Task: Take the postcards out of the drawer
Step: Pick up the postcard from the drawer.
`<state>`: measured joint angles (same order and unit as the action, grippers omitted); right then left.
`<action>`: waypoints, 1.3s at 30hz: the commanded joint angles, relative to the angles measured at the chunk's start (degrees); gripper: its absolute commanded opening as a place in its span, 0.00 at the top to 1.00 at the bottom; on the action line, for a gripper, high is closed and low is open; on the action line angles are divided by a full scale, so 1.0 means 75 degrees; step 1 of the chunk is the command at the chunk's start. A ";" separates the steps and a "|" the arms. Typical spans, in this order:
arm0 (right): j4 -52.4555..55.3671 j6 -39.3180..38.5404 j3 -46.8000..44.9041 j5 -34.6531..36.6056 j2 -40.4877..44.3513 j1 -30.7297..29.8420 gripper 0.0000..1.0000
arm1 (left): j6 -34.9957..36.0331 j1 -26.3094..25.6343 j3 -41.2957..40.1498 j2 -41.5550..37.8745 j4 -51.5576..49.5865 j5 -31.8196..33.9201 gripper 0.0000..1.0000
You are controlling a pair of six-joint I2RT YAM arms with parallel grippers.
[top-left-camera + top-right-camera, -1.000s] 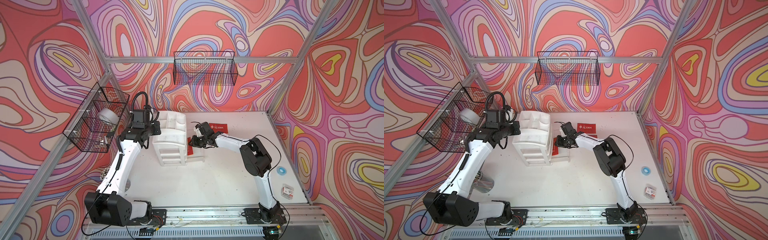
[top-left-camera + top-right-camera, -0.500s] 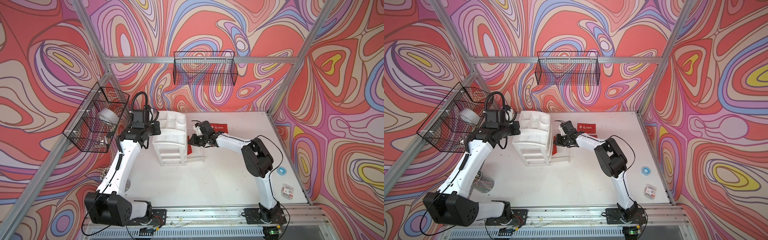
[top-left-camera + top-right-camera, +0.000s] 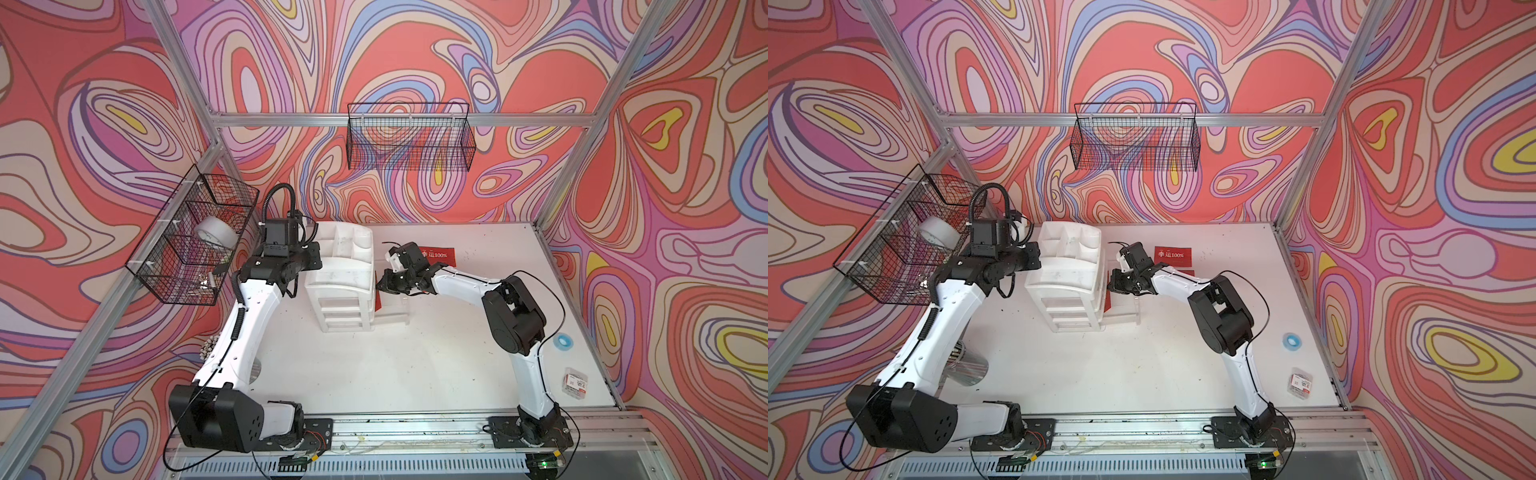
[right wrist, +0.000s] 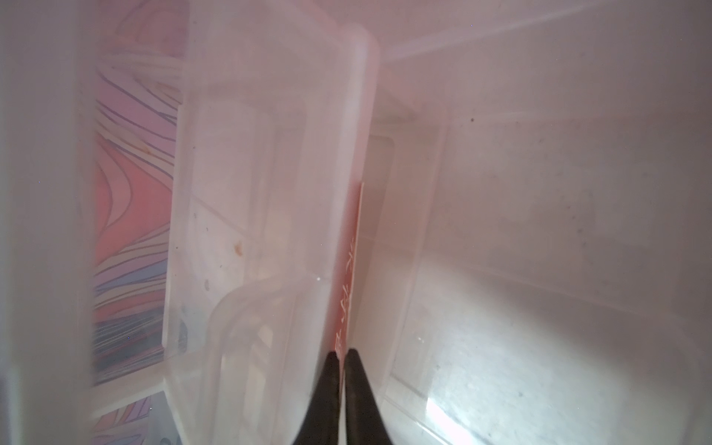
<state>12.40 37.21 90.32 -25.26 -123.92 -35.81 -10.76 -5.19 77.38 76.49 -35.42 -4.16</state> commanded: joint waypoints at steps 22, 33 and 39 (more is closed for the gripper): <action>0.0617 -0.0425 0.0297 0.0133 0.0243 0.0230 1.00 | -0.0021 0.0153 0.0552 -0.0062 -0.0614 -0.0300 0.80; 0.1689 -0.1436 0.0671 0.0285 0.0911 0.0807 1.00 | 0.0220 0.0235 0.1391 0.0077 -0.0845 -0.0270 0.65; 0.4287 -0.3726 0.2178 0.0269 0.1427 0.1418 1.00 | 0.0517 0.0224 0.1458 -0.0411 -0.0634 -0.1127 0.64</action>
<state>33.36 20.16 101.03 -23.68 -117.49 -26.96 -8.88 -3.73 87.92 76.03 -40.05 -8.60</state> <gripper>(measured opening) 0.039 0.353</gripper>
